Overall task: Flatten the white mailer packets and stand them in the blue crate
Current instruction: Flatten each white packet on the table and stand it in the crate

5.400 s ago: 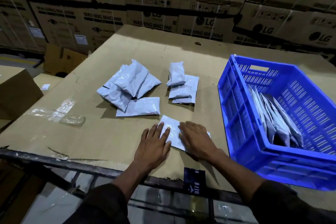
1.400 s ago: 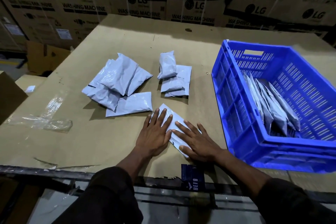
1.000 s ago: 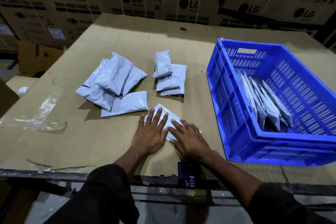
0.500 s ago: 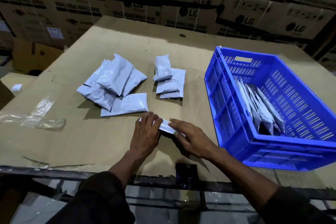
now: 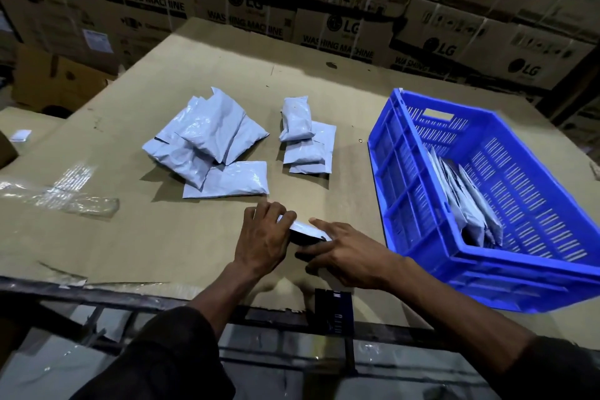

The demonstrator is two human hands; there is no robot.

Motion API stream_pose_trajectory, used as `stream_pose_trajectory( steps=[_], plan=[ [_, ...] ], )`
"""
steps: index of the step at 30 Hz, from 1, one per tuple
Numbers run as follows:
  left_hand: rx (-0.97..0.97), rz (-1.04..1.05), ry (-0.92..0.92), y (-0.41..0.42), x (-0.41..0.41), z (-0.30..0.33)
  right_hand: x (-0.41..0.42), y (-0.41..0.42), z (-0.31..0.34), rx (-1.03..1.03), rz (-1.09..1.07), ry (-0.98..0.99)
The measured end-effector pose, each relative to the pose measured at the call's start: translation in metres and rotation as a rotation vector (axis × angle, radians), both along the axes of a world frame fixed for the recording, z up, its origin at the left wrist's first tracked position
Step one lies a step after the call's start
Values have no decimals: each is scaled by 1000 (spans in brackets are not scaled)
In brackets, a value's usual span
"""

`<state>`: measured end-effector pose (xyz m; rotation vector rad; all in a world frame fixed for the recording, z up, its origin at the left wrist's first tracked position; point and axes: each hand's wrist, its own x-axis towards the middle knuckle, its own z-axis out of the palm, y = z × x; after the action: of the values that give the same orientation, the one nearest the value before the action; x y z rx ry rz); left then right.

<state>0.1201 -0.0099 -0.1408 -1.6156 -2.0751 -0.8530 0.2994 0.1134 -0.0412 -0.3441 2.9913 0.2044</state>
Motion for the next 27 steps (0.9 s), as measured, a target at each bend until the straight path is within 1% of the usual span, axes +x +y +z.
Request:
stream_pose_trajectory(
  steps=[1, 3, 6, 8, 11, 15, 18, 22, 27],
  plan=[
    [15, 2, -4, -1, 0, -1, -3, 1, -3, 25, -5, -23],
    [43, 14, -13, -2, 2, -3, -8, 3, -6, 37, -83, -40],
    [50, 108, -24, -2, 6, -4, -7, 7, -2, -41, -209, 74],
    [35, 129, -31, -2, 6, -3, -6, 10, 3, -71, -277, 128],
    [-42, 56, -62, -1, 7, -3, -5, 16, 9, -122, -366, 227],
    [-161, -13, -163, 10, 16, 2, -7, 34, 27, -169, -474, 385],
    [-217, -25, -215, 19, 25, 2, -7, 44, 52, -197, -498, 530],
    [-327, -36, -190, 36, 45, 2, 3, 63, 103, -192, -511, 720],
    [-431, 22, -186, 63, 74, 4, 33, 103, 149, -123, -541, 834]
  ],
)
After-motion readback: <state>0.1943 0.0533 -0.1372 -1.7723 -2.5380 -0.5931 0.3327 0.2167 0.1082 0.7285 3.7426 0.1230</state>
